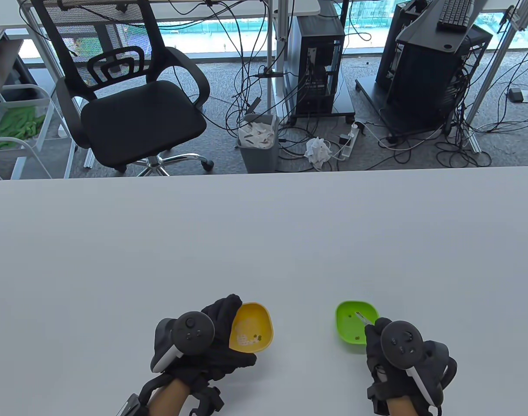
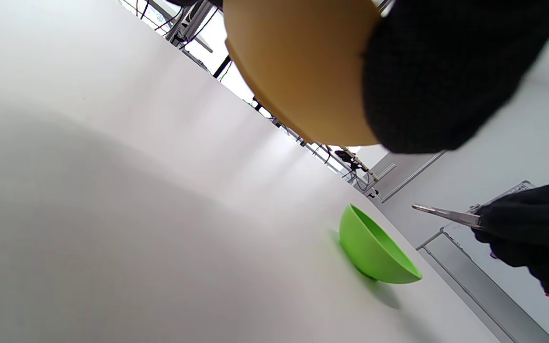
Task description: Pick mung beans with tweezers into small dish
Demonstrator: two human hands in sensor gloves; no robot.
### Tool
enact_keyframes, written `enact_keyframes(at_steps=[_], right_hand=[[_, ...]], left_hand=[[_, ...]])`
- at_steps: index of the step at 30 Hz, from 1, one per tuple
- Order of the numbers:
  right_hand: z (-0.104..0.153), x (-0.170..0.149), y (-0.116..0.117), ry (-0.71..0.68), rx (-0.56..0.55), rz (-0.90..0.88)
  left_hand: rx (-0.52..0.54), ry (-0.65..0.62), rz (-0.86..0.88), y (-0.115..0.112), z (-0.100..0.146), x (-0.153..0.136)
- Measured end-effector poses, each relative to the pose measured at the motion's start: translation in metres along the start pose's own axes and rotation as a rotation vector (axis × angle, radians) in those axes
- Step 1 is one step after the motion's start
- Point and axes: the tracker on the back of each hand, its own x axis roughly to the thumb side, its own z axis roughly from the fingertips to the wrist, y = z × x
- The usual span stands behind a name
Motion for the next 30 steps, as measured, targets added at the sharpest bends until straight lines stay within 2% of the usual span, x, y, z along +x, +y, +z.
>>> enact_keyframes(at_steps=[25, 30], right_hand=[[0.0015, -0.0036, 0.0015, 0.032, 0.015, -0.026], [0.0064, 0.0064, -0.0030, -0.033, -0.027, -0.061]], left_hand=[[-0.006, -0.014, -0.004, -0.0032, 0.0010, 0.0013], [-0.004, -0.026, 0.001, -0.0033, 0.0008, 0.0018]])
